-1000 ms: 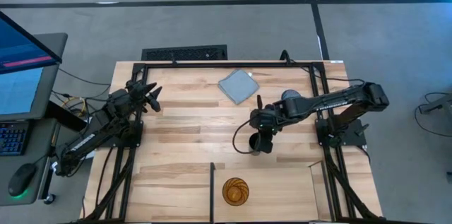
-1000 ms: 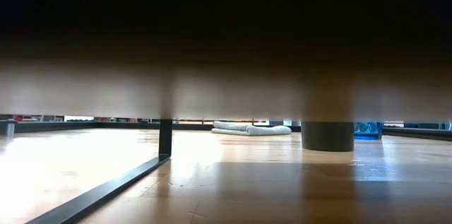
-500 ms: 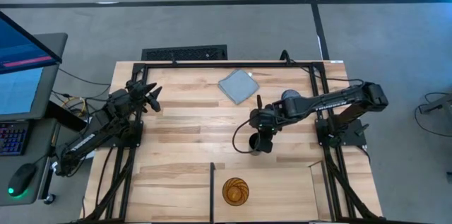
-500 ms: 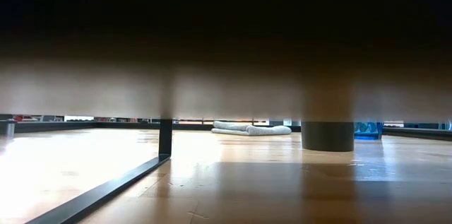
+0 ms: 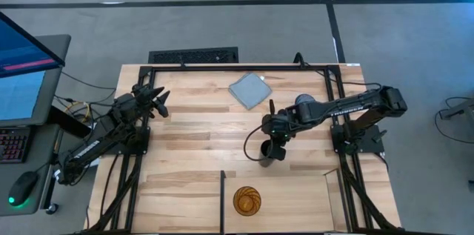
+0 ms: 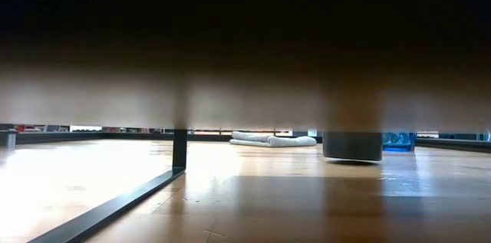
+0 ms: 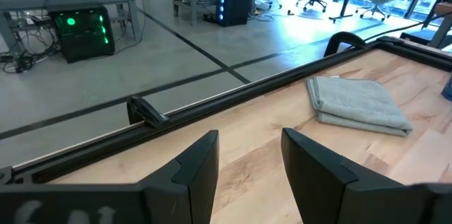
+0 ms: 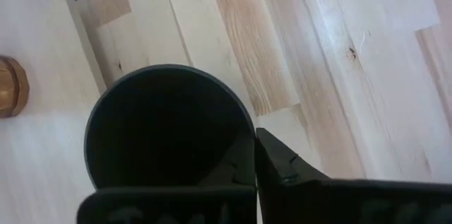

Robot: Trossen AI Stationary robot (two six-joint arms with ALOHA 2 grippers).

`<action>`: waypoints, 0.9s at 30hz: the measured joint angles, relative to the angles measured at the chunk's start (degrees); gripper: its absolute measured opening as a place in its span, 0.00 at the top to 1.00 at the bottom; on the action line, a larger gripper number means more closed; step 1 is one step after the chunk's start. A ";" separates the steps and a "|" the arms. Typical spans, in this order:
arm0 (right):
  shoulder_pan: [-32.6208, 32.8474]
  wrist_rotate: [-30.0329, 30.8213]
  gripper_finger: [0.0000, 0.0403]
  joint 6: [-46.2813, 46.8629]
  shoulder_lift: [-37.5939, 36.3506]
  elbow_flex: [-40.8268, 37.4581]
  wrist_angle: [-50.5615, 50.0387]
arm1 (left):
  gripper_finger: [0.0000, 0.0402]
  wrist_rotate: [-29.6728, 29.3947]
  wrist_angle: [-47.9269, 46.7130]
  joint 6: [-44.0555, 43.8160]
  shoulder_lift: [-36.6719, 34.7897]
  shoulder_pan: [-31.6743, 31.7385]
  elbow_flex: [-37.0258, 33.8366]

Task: Stack small to large cups/mugs on shelf
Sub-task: Put the black cup on the shelf

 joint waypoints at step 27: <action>14.73 8.47 1.00 31.75 -0.07 22.70 -30.86 | 0.64 -0.01 -0.02 0.00 0.02 0.00 -0.04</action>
